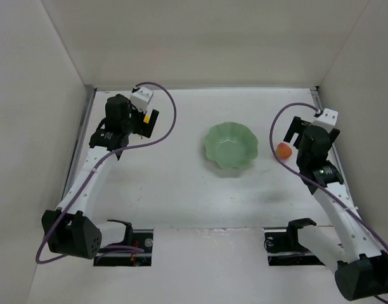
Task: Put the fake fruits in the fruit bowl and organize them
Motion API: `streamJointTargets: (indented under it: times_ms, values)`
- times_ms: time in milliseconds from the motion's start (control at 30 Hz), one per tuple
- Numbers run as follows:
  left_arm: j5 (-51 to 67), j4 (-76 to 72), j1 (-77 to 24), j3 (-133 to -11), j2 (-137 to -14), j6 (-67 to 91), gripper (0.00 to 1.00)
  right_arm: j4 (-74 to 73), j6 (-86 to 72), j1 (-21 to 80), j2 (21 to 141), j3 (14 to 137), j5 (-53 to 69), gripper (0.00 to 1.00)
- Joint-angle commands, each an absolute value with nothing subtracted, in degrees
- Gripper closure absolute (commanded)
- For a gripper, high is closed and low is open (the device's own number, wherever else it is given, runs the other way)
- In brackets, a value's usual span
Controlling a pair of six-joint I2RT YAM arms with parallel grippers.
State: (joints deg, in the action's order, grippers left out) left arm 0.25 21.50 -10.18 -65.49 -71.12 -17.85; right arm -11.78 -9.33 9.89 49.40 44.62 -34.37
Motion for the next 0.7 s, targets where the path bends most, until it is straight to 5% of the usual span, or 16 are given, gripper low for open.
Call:
streamJointTargets:
  times_ms: [0,133,433,667]
  values:
    - [0.22,19.69,-10.24,-63.37,-67.28,-13.32,0.00,-7.00,-9.46,4.94,54.86,46.65,-16.63,0.00]
    - [0.09,19.95,-8.84,-61.72,-65.84,-12.57,0.00,-14.28,-20.12,-2.17,66.65,50.86,-4.03,0.00]
    - [0.09,19.69,-7.69,-59.59,-64.33,-12.91,0.00,-12.57,-23.73,-2.33,88.26,55.37,-6.77,0.00]
    - [0.09,19.51,-7.21,-59.24,-63.98,-12.61,0.00,-11.82,-25.84,-2.24,93.91,54.36,-7.29,0.00]
